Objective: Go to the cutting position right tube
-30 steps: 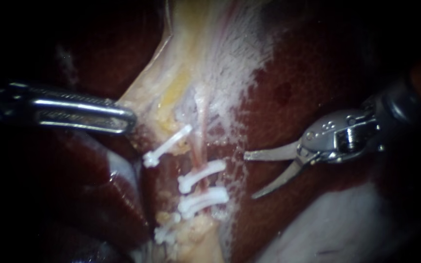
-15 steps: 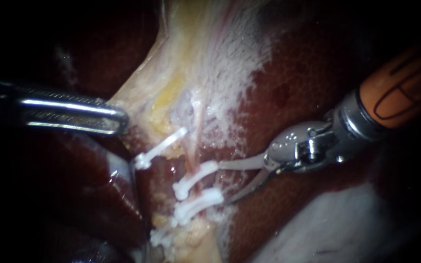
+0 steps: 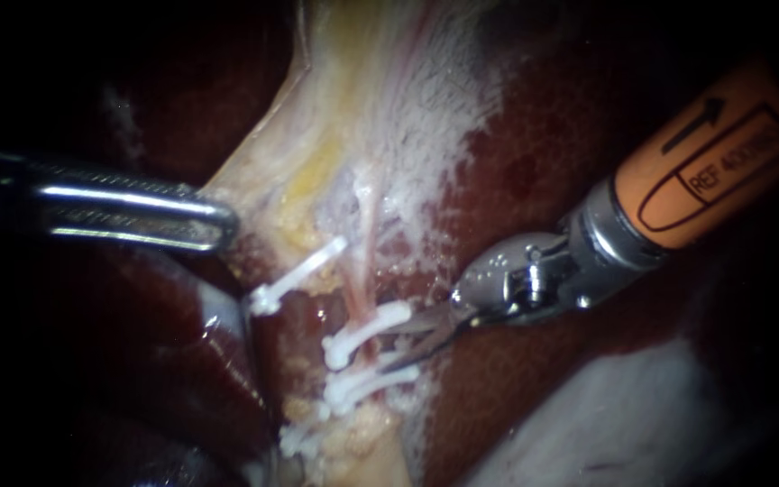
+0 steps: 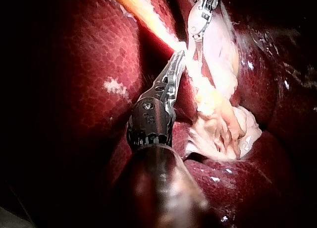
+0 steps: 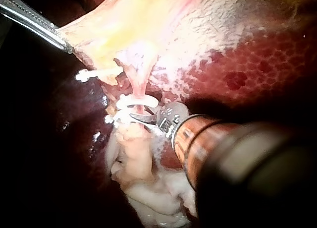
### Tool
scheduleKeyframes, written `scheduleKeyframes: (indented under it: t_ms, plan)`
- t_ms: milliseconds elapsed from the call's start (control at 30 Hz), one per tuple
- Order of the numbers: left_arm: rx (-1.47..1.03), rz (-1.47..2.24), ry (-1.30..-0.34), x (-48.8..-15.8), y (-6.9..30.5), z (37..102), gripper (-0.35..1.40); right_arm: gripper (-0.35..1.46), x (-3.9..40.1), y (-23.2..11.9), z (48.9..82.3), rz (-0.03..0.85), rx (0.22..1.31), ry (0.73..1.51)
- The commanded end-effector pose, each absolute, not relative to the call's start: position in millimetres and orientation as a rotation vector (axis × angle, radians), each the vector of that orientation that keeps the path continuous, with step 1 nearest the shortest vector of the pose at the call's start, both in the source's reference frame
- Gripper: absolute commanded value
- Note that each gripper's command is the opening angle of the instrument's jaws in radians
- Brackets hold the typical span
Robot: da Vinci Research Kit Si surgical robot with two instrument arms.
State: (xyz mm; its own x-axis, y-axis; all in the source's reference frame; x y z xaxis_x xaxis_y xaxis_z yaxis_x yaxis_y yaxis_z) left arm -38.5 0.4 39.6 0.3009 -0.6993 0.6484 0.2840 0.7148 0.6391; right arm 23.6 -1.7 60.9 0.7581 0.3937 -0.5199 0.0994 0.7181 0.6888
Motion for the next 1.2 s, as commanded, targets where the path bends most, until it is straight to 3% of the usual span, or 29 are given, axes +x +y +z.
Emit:
scheduleKeyframes:
  t_ms: [33,1200]
  plan:
    - [0.449,-0.682,-1.081,-38.5,0.4,39.6,-0.35,0.23,23.8,-1.8,61.0,0.183,0.77,0.715]
    - [0.446,-0.683,-1.08,-38.8,0.2,39.7,-0.35,0.23,25.5,-2.7,62.1,0.184,0.796,0.739]
